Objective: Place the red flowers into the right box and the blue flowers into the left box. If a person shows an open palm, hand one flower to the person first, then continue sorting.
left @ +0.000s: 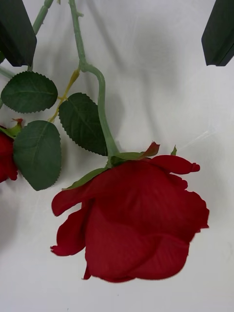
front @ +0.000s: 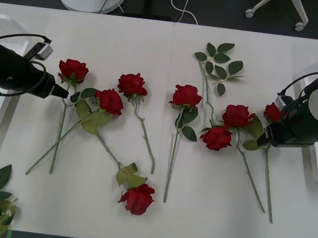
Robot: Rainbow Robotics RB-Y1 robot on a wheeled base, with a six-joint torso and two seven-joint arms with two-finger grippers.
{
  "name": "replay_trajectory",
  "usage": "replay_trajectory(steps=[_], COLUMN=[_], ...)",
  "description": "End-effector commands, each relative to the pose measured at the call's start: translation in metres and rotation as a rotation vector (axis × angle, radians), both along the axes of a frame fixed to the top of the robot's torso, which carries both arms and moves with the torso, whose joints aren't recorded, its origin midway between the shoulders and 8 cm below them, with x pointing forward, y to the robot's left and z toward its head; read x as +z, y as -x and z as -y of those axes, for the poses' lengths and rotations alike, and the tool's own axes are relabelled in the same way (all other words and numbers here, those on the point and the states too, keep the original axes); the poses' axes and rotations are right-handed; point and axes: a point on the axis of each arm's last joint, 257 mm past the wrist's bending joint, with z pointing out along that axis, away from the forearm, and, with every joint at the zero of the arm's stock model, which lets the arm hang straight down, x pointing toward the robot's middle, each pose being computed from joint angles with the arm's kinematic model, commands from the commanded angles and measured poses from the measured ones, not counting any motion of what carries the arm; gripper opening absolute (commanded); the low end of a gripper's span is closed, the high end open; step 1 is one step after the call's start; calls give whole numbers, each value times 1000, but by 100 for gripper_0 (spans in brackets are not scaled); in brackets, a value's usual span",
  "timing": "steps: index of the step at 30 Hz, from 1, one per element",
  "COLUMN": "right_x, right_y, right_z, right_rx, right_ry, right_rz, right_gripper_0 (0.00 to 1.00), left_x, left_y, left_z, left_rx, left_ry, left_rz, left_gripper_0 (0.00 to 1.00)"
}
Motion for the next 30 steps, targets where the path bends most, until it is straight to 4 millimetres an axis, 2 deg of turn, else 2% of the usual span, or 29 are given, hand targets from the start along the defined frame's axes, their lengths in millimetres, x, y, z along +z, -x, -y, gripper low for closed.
replay_trajectory(steps=[1,16,22,30], right_x=[-10,-33,-40,-56], right_y=[-9,-13,-10,-10], right_z=[-13,-13,-15,-13], right_rx=[-57,-101,-101,-111], right_ry=[-43,-64,-67,-84], right_rz=[7,1,-13,10], right_gripper_0=[100,100,100,100], left_x=[8,-26,-37,-43], left_y=[-20,-24,-24,-21], left_z=[13,20,14,7], left_rx=[15,-40,-62,-56], left_ry=[-28,-200,-282,-301], left_rz=[-3,-9,-8,-23], left_gripper_0=[100,100,100,100])
